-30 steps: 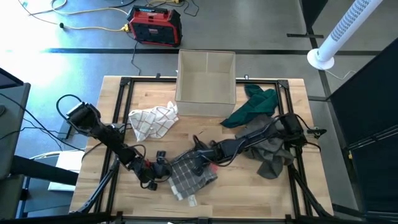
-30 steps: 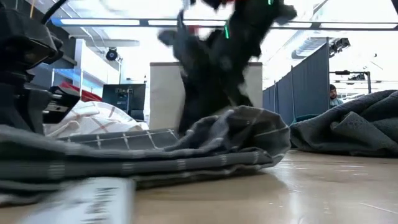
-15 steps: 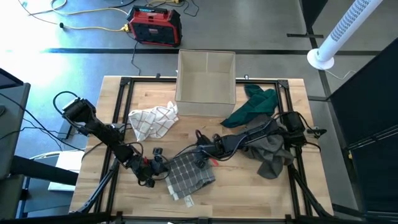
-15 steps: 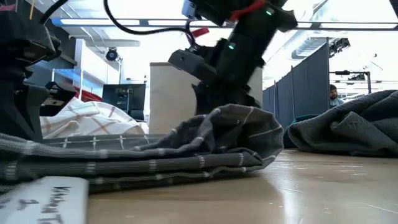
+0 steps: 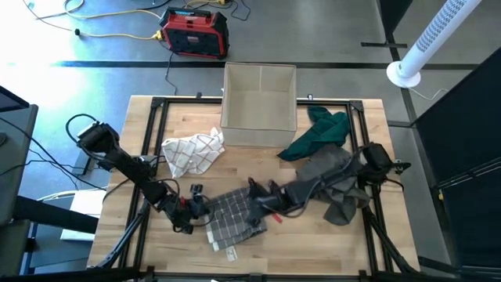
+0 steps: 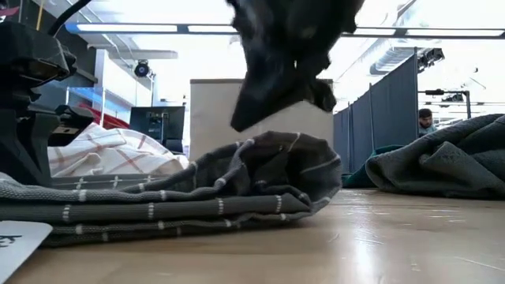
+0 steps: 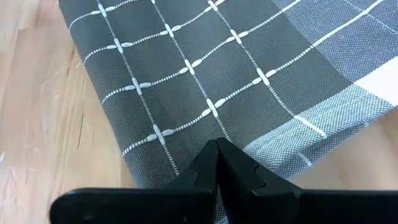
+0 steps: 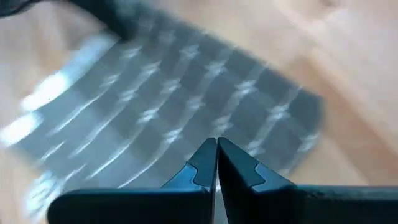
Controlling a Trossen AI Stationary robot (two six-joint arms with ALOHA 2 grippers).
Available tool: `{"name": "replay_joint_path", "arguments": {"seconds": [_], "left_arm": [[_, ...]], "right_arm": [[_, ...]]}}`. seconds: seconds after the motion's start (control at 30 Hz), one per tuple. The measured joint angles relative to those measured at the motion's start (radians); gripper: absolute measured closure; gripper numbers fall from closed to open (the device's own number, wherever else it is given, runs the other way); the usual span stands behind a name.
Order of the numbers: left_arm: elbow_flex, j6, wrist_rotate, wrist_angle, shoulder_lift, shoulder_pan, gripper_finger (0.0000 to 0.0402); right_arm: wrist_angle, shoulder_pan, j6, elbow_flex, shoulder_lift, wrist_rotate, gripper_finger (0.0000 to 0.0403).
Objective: Fold towel
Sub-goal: Fold the grey checkered towel
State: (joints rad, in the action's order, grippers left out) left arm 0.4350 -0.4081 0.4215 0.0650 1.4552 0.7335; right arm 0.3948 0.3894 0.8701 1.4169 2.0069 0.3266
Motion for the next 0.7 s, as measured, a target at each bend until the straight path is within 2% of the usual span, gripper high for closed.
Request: {"name": "replay_joint_path", "arguments": {"seconds": [0.37, 0.43, 0.57, 0.7], "left_arm": [[-0.001, -0.009, -0.03, 0.002, -0.067, 0.001, 0.0402], [-0.001, -0.009, -0.034, 0.006, -0.067, 0.001, 0.0402], [0.0, -0.01, -0.066, -0.013, -0.067, 0.007, 0.0402], [0.0, -0.023, -0.049, -0.051, -0.067, 0.017, 0.0402]], "right_arm": [[0.007, 0.155, 0.1, 0.021, 0.056, 0.151, 0.0403], [-0.001, 0.157, 0.109, 0.021, 0.082, 0.15, 0.0403], [0.012, 0.156, 0.145, 0.021, 0.115, 0.077, 0.0403], [0.019, 0.174, 0.153, 0.022, 0.115, 0.044, 0.0403]]}}
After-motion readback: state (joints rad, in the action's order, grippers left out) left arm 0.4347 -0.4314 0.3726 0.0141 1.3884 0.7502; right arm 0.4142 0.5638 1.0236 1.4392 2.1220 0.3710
